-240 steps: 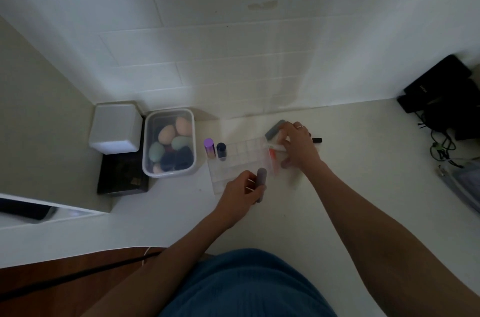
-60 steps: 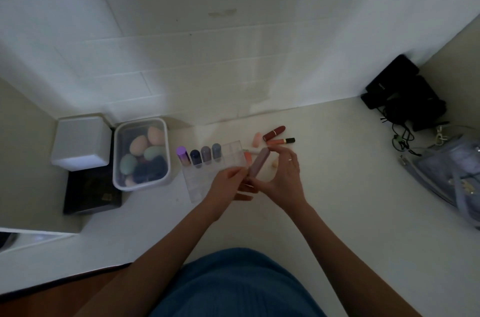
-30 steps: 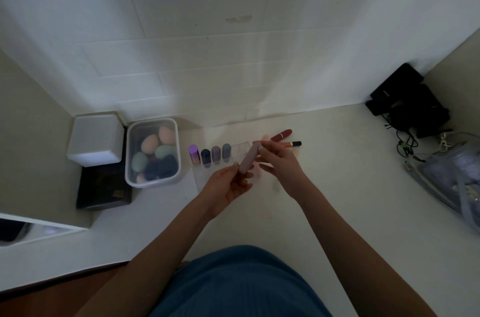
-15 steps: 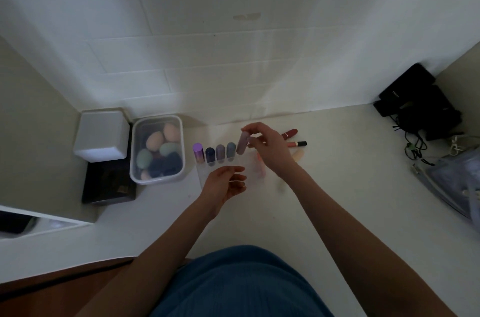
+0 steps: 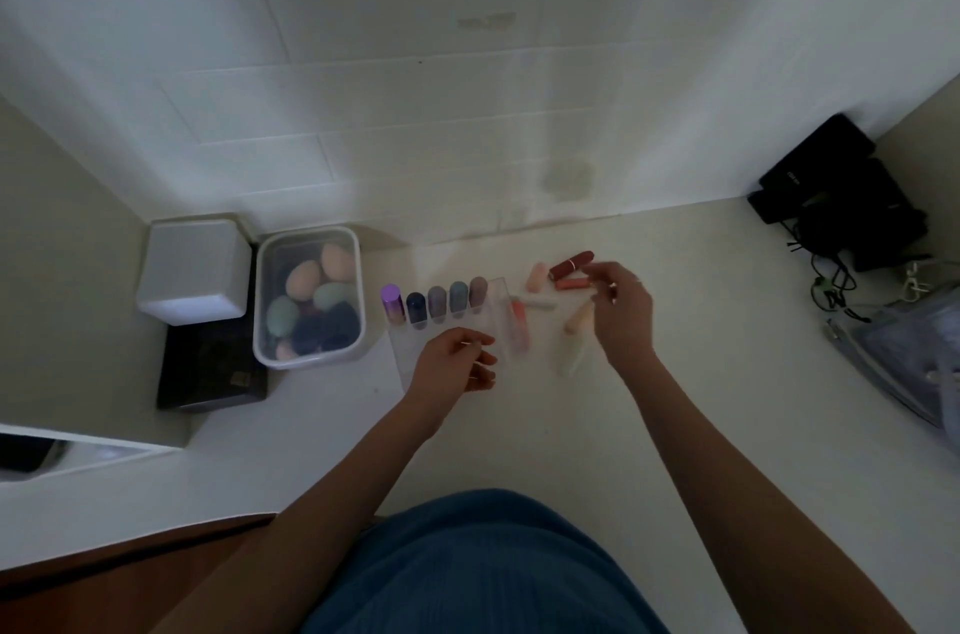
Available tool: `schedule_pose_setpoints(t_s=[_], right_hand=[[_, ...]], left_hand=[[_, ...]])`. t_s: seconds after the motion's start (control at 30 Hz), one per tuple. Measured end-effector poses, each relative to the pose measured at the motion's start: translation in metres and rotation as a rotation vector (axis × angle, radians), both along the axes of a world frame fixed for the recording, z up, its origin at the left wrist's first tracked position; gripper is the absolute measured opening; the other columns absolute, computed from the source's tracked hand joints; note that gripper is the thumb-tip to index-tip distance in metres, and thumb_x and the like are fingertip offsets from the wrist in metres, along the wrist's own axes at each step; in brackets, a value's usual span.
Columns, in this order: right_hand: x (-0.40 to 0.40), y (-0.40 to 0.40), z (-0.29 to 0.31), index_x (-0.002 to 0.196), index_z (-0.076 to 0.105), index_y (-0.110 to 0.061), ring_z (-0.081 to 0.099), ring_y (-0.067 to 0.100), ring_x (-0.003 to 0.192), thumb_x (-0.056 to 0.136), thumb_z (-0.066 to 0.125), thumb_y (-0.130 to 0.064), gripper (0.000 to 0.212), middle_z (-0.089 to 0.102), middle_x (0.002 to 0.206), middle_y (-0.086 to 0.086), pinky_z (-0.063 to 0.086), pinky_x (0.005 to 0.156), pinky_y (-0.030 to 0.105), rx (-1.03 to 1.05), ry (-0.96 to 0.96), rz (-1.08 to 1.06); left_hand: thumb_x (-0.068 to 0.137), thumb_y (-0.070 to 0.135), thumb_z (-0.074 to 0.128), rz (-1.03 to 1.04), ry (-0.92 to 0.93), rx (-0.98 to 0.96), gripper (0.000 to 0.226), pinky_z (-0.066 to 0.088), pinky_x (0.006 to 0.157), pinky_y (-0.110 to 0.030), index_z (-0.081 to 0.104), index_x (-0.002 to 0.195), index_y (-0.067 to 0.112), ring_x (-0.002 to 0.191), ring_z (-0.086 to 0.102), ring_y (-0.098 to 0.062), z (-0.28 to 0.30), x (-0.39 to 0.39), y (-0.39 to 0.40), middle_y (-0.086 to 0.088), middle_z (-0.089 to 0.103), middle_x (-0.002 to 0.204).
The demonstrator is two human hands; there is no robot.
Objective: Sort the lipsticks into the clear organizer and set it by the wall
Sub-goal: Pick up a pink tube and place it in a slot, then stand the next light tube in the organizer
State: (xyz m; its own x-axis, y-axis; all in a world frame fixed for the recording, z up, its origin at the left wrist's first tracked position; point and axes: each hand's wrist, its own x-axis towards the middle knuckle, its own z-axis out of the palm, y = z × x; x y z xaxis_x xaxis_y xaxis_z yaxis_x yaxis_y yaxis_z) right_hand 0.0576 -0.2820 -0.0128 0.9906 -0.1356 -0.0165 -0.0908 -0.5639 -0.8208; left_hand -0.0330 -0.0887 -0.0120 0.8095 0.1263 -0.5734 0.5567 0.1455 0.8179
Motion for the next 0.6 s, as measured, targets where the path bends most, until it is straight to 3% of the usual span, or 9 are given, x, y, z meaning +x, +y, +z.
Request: schedule_pose_setpoints(t_s=[0.1, 0.23, 0.3, 0.4, 0.6], right_hand=[[-0.008, -0.021, -0.012, 0.1, 0.068, -0.013, 0.059, 0.022, 0.091, 0.089, 0.053, -0.003, 0.022, 0.067, 0.103, 0.008, 0.035, 0.073, 0.019, -0.083, 0.066, -0.042], [-0.02, -0.013, -0.018, 0.103, 0.068, -0.019, 0.056, 0.026, 0.098, 0.082, 0.066, -0.016, 0.021, 0.064, 0.106, 0.007, 0.045, 0.082, 0.035, -0.27, 0.082, 0.142], [-0.021, -0.009, -0.021, 0.108, 0.064, -0.021, 0.052, 0.028, 0.105, 0.083, 0.063, -0.018, 0.025, 0.061, 0.113, 0.006, 0.045, 0.084, 0.039, -0.388, 0.061, 0.067], [-0.018, -0.013, -0.024, 0.115, 0.059, -0.022, 0.049, 0.032, 0.111, 0.088, 0.051, -0.009, 0.031, 0.054, 0.12, 0.01, 0.044, 0.085, 0.04, -0.38, 0.151, -0.029], [-0.01, -0.019, -0.033, 0.113, 0.058, -0.023, 0.048, 0.031, 0.106, 0.086, 0.046, -0.001, 0.037, 0.049, 0.111, 0.011, 0.042, 0.078, 0.036, -0.541, 0.188, 0.181]], left_hand=[[0.094, 0.001, 0.042, -0.013, -0.026, 0.125, 0.019, 0.056, 0.05, -0.025, 0.061, 0.095, 0.006, 0.049, 0.058, -0.016, -0.002, 0.001, -0.004, -0.011, 0.064, 0.074], [0.093, 0.002, 0.046, -0.032, -0.038, 0.211, 0.016, 0.055, 0.046, -0.024, 0.061, 0.091, 0.008, 0.045, 0.058, -0.015, -0.003, 0.002, -0.003, -0.01, 0.067, 0.072], [0.093, 0.003, 0.047, -0.023, -0.013, 0.178, 0.016, 0.055, 0.046, -0.024, 0.061, 0.088, 0.009, 0.044, 0.059, -0.015, -0.003, 0.003, -0.001, -0.011, 0.067, 0.073], [0.093, 0.003, 0.047, -0.019, -0.002, 0.163, 0.017, 0.055, 0.046, -0.025, 0.061, 0.085, 0.01, 0.045, 0.06, -0.015, -0.003, 0.004, -0.001, -0.012, 0.067, 0.073], [0.092, 0.002, 0.047, -0.021, -0.005, 0.165, 0.016, 0.056, 0.049, -0.026, 0.06, 0.086, 0.009, 0.049, 0.06, -0.02, -0.003, 0.003, -0.002, -0.013, 0.068, 0.074]])
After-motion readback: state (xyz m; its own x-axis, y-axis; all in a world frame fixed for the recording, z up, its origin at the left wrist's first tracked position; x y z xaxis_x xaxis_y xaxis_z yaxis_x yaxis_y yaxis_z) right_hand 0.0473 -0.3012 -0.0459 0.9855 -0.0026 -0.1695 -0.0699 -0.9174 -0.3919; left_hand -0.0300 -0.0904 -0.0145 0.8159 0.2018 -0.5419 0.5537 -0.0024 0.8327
